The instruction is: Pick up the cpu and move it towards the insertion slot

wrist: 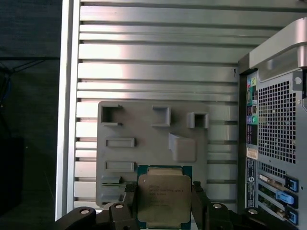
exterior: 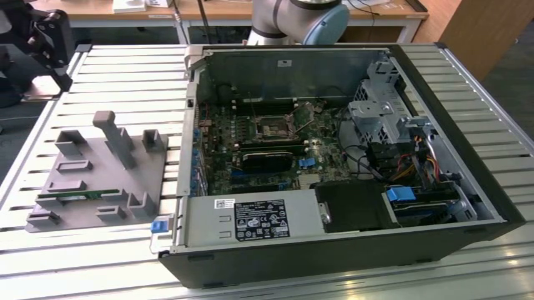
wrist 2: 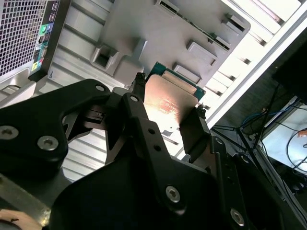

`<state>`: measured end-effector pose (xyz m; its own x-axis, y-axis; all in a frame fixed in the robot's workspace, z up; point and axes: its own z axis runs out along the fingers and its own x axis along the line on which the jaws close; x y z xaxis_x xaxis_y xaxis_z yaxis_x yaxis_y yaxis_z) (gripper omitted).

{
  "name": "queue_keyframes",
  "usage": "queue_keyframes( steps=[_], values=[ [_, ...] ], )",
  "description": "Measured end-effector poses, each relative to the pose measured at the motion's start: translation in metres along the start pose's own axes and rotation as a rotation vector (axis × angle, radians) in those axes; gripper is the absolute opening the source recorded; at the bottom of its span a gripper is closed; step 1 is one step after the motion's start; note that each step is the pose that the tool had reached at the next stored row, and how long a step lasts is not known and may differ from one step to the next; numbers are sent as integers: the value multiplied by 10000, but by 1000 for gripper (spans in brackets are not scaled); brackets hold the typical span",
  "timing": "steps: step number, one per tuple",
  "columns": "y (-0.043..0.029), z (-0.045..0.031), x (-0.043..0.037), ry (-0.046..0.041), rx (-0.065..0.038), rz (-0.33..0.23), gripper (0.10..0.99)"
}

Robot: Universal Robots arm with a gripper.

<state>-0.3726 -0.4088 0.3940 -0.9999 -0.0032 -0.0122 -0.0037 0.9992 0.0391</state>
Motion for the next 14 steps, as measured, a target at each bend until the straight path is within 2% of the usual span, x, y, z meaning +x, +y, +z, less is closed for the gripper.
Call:
queue_keyframes(
  steps=[14],
  values=[
    [0,1,-91,0,0,1,537]
  ],
)
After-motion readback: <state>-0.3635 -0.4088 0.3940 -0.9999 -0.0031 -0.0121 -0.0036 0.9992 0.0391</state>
